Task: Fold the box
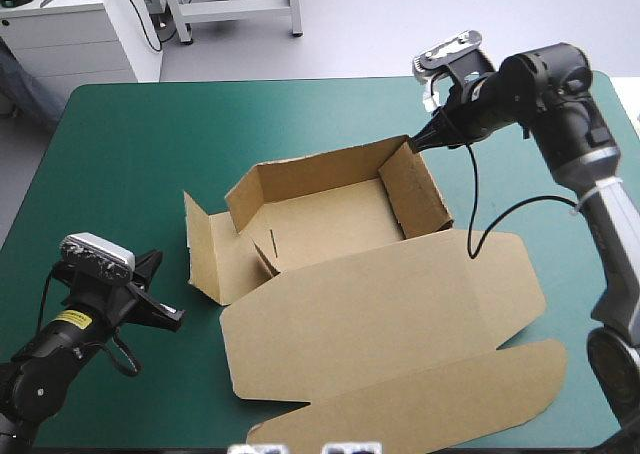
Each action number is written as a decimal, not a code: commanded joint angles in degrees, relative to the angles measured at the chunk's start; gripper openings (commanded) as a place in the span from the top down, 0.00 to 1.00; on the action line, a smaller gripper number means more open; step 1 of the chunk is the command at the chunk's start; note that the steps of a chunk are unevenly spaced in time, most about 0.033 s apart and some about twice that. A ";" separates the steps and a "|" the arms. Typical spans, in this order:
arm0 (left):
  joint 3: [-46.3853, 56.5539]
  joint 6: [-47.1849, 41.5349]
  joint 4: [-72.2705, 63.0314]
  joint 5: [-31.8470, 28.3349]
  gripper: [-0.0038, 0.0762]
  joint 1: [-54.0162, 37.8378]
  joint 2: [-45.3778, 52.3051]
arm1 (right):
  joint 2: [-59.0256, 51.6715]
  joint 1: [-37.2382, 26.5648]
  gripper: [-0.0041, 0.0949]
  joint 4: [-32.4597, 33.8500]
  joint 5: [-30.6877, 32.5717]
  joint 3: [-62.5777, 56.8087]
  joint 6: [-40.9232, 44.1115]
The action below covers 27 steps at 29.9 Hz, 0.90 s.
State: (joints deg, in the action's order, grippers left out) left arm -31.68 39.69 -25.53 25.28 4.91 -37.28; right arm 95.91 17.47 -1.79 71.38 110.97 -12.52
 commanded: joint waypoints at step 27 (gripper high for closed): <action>-1.31 -0.07 -1.53 -3.52 0.96 0.06 0.07 | 15.07 -0.23 0.56 0.93 -2.14 -7.97 2.86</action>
State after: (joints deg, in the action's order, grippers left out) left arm -31.27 39.69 -25.53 25.28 4.91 -37.28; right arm 114.13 17.47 0.00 70.52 101.86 -9.36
